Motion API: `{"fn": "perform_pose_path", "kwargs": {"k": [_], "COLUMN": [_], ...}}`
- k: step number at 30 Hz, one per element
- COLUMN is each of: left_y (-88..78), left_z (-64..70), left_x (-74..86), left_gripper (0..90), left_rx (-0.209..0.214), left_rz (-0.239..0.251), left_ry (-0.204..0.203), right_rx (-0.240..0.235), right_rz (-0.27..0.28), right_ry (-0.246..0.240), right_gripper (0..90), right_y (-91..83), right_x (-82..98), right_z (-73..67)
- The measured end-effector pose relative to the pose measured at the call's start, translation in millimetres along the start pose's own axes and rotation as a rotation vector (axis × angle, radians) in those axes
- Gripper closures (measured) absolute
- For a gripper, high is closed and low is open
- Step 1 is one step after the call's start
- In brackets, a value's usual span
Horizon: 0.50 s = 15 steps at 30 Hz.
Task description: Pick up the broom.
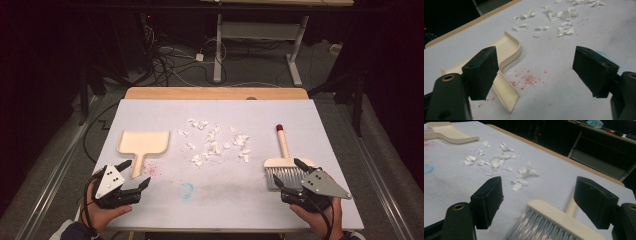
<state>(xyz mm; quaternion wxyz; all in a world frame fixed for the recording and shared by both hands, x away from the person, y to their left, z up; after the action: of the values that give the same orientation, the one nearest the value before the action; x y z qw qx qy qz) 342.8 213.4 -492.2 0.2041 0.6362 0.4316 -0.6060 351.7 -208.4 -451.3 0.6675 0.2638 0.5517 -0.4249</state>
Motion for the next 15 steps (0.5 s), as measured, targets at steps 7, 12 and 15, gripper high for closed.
{"fn": "perform_pose_path", "kwargs": {"k": [7,12,15], "left_y": [-1.9,-1.4,-1.0], "left_z": [1.9,4.0,4.4], "left_x": [-1.0,3.0,3.7], "left_gripper": [20.0,19.3,19.3], "left_rx": [-0.003,0.004,0.002], "left_rz": [-0.002,-0.014,-0.016], "left_ry": [0.002,0.011,0.01], "right_rx": [0.024,0.025,0.021], "right_rz": [-0.006,-0.007,-0.016], "right_ry": [-0.002,-0.025,-0.028], "right_gripper": [24.3,24.4,24.4], "right_y": [0.8,3.0,3.2], "right_x": [2.4,0.8,2.1], "right_z": [5.4,3.8,2.4]}}
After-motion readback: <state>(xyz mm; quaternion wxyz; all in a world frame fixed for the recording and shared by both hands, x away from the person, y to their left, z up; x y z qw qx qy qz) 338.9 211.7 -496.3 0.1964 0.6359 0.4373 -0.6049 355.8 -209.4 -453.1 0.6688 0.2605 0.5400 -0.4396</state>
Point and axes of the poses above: each handheld gripper's, and its own axes: y roughly forward along the jaws, x roughly out of its underside, z roughly to its right, the point moved 10 cm from there along y, roughly forward along the jaws, and after that the axes turned 14 degrees about z, right-handed, at the moved point
